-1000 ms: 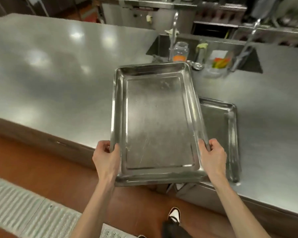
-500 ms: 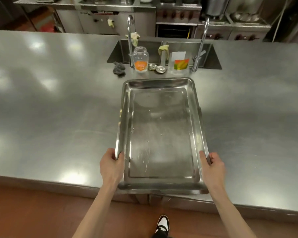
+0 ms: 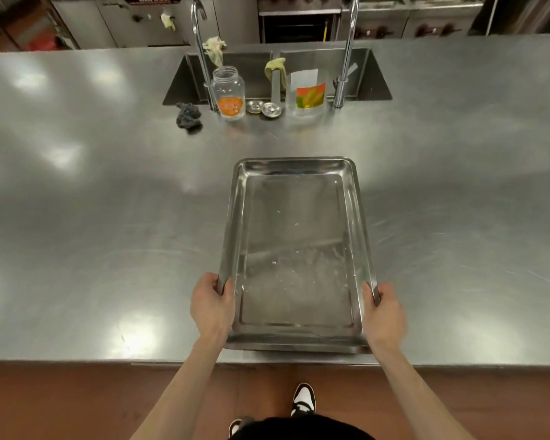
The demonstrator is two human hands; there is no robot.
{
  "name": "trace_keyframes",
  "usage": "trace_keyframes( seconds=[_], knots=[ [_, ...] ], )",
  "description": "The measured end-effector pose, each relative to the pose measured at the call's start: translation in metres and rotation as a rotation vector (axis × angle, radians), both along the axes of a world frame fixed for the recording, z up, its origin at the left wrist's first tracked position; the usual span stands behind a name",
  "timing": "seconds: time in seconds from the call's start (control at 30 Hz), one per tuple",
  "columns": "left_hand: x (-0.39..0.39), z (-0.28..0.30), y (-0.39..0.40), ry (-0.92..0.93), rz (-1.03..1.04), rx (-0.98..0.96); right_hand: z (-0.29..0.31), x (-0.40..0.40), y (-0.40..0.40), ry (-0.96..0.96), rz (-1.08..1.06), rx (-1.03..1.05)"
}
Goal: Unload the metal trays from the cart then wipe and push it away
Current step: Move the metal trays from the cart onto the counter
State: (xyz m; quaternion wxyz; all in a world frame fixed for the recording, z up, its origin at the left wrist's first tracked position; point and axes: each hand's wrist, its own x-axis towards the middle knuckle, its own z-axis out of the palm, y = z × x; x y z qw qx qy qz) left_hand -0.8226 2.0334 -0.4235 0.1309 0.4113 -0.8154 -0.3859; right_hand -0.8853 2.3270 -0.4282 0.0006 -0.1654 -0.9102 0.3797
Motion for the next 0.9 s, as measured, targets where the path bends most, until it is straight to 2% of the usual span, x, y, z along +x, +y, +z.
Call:
trace_keyframes(
  seconds=[0.33,0.9],
  knots=[
    [-0.001,-0.030,0.002,-0.065,-0.022,-0.067,-0.028,-0.001,0.004,0.025,-0.027,0.024],
    [-0.002,-0.055,0.010,0.001,-0.072,-0.188,-0.051,-0.004,0.013,0.181,0.027,0.048]
  ],
)
